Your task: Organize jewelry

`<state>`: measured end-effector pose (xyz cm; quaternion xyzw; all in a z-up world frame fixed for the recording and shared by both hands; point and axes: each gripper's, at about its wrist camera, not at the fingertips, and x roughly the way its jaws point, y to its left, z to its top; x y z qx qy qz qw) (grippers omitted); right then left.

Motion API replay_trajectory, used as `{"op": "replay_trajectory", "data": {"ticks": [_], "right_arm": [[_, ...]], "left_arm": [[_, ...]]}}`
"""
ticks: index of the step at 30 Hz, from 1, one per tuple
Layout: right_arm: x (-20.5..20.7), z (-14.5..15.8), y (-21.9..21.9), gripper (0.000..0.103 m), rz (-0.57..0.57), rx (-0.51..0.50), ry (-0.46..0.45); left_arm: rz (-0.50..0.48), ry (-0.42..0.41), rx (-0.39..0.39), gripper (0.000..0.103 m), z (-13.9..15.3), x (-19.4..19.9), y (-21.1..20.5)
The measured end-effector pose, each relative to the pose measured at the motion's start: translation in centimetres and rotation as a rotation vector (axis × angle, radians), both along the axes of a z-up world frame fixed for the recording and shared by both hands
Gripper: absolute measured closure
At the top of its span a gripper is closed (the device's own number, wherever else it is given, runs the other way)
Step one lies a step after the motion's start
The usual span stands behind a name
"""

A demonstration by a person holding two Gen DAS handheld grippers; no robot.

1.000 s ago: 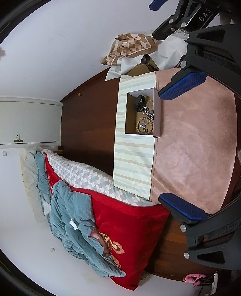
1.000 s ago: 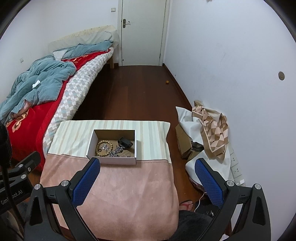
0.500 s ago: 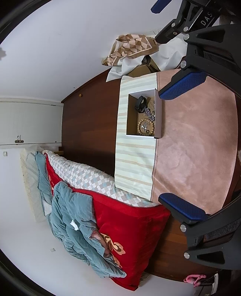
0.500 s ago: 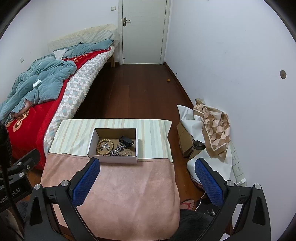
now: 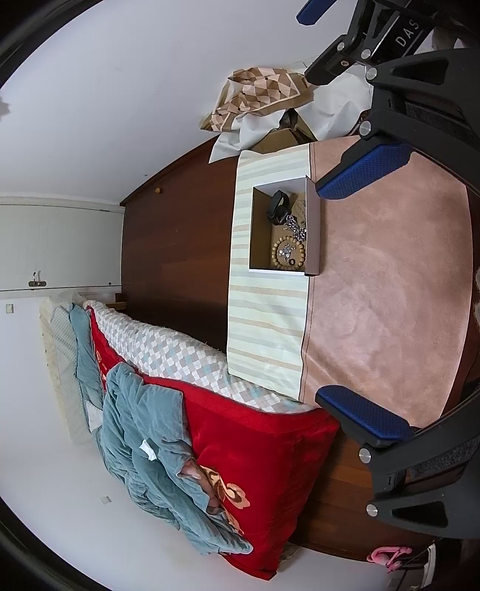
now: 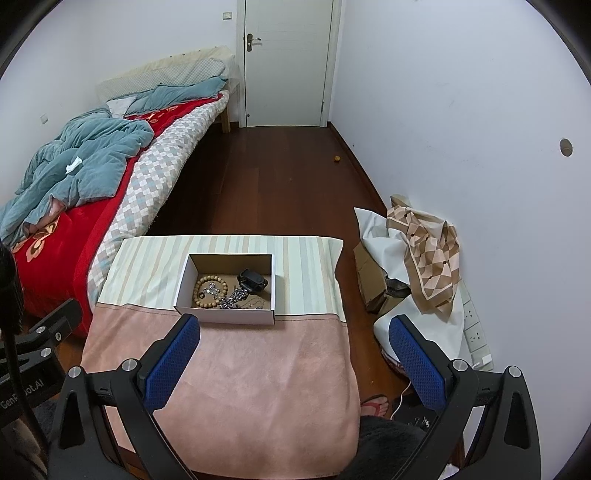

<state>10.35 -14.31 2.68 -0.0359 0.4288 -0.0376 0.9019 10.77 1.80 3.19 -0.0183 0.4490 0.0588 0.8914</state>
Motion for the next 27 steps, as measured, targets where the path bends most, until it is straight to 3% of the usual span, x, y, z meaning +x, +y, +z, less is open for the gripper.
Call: {"op": "replay_trajectory", "data": {"ticks": [27], "right_arm": [[0.03, 0.10, 0.01, 0.000, 0.003, -0.005, 0.010]], "left_arm": [[-0.005, 0.006, -0.001, 0.000, -0.25, -0.10, 0.03]]}}
